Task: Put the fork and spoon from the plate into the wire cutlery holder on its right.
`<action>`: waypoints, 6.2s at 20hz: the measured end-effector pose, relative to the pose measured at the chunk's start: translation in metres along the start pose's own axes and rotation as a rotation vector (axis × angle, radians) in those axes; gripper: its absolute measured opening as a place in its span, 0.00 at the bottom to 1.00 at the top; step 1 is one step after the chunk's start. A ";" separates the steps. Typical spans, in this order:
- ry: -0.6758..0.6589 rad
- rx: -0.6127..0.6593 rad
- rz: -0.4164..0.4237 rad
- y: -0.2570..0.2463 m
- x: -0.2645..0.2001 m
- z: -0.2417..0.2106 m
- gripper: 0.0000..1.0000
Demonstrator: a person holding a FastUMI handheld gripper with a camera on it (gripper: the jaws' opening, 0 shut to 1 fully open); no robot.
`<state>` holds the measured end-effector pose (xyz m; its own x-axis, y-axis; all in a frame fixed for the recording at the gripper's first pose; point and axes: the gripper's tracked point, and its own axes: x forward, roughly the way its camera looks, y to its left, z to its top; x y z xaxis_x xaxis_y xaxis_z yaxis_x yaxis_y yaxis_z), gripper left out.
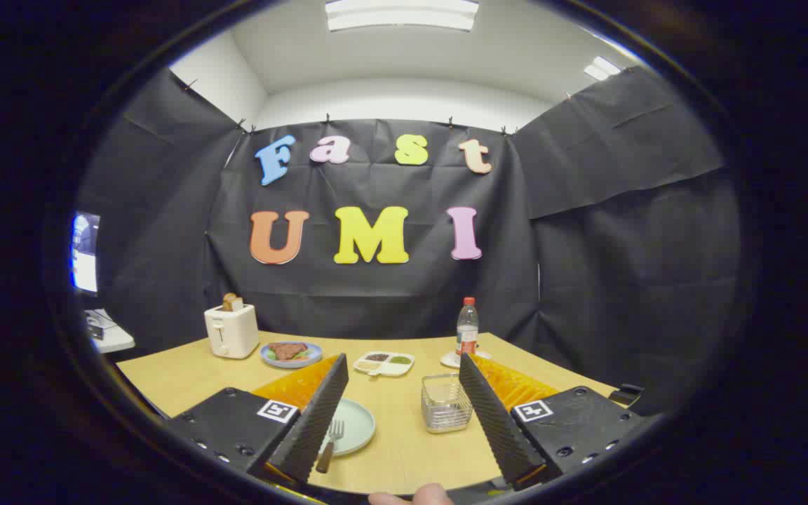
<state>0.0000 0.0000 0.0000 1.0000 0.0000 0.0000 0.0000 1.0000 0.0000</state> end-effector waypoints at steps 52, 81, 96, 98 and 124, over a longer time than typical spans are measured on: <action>0.743 -0.129 0.252 0.095 0.074 -0.113 0.96; 1.190 0.004 0.131 0.099 0.051 -0.199 0.02; 1.178 0.049 0.178 0.044 0.036 -0.087 0.02; 1.163 0.037 0.149 0.018 0.045 -0.067 0.02; 1.384 -0.047 0.005 -0.089 0.112 -0.057 0.09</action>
<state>0.1120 -0.0895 -0.0574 0.1862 -0.0242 -0.9822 -0.0313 0.9990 -0.0305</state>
